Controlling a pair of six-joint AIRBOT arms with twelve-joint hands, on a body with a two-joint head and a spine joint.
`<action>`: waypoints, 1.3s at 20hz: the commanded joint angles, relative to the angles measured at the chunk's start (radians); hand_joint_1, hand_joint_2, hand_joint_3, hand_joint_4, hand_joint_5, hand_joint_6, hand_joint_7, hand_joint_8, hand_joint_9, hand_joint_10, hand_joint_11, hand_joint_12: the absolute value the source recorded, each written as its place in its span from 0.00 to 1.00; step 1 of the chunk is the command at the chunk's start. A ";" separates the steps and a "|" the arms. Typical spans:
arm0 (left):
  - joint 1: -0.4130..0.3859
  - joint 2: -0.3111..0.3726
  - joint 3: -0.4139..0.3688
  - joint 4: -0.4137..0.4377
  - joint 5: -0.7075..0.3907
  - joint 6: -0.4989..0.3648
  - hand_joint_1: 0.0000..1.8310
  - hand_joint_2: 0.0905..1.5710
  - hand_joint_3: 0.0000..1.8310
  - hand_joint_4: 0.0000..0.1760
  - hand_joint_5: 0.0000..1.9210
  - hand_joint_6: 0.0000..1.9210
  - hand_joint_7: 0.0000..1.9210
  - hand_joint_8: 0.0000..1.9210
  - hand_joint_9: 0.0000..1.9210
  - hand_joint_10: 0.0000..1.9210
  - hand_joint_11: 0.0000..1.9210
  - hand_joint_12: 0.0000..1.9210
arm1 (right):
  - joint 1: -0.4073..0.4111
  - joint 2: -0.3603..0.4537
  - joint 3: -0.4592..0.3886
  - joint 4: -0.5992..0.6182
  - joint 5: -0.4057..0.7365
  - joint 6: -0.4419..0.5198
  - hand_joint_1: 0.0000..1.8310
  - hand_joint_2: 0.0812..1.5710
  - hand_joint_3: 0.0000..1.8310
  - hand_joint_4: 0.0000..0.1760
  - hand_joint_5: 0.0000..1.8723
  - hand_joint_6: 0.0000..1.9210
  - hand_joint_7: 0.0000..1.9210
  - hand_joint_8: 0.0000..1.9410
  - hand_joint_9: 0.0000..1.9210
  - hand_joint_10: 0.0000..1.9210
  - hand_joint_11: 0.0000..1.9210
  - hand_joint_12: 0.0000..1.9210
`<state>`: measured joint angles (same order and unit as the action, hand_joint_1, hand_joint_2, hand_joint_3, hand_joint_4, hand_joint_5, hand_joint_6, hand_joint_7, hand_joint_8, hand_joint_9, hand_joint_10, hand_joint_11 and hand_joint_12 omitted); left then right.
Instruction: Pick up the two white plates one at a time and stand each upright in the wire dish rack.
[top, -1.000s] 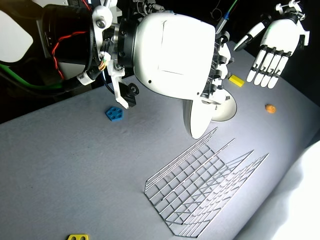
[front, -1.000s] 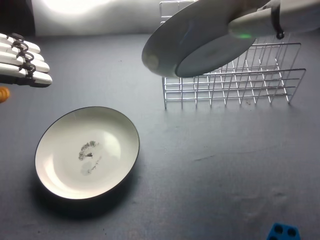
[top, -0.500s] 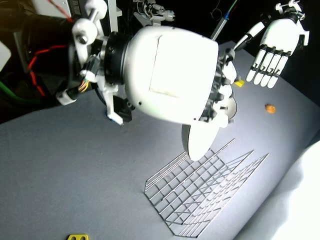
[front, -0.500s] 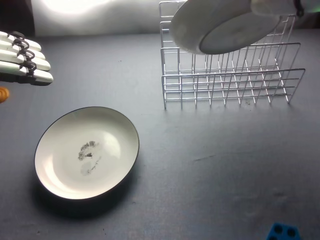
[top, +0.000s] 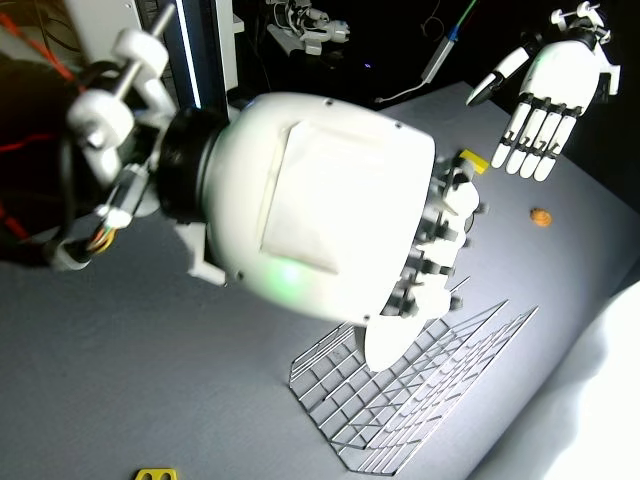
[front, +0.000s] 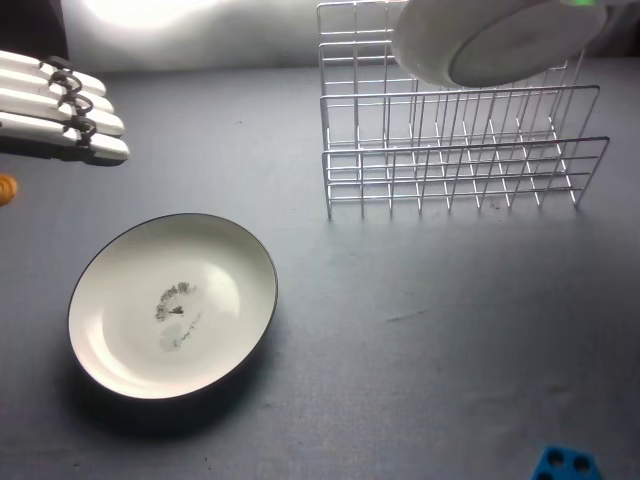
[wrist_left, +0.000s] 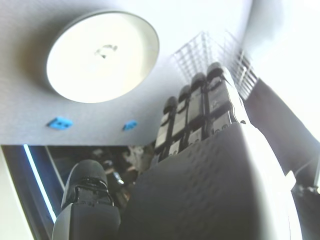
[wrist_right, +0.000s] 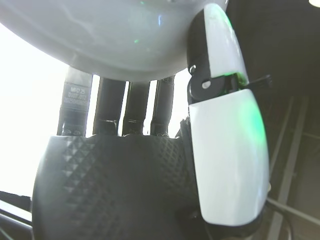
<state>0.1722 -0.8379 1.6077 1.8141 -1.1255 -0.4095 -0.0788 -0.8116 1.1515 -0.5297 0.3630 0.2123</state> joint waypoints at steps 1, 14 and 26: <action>-0.011 0.008 0.004 -0.074 -0.015 0.000 0.00 0.71 0.00 0.00 0.00 0.00 0.00 0.00 0.00 0.00 0.00 0.00 | 0.027 0.010 0.009 0.046 0.128 0.036 0.66 0.70 0.00 0.16 0.50 0.57 0.52 0.47 0.61 0.00 0.41 0.47; -0.004 0.003 -0.023 -0.075 -0.014 -0.005 0.00 0.70 0.00 0.00 0.00 0.00 0.00 0.00 0.00 0.00 0.00 0.00 | 0.051 -0.011 0.064 0.046 -0.040 0.143 0.66 0.69 0.00 0.15 0.52 0.55 0.53 0.45 0.62 0.00 0.42 0.46; -0.002 0.003 -0.026 -0.079 -0.017 -0.014 0.00 0.70 0.00 0.00 0.00 0.00 0.00 0.00 0.00 0.00 0.00 0.00 | 0.045 -0.081 0.135 0.044 -0.069 0.214 0.67 0.69 0.00 0.12 0.51 0.55 0.54 0.43 0.62 0.01 0.43 0.45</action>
<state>0.1783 -0.8402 1.5806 1.8168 -1.1347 -0.4206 -0.0502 -0.9016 1.2842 -0.5213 0.1799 0.4000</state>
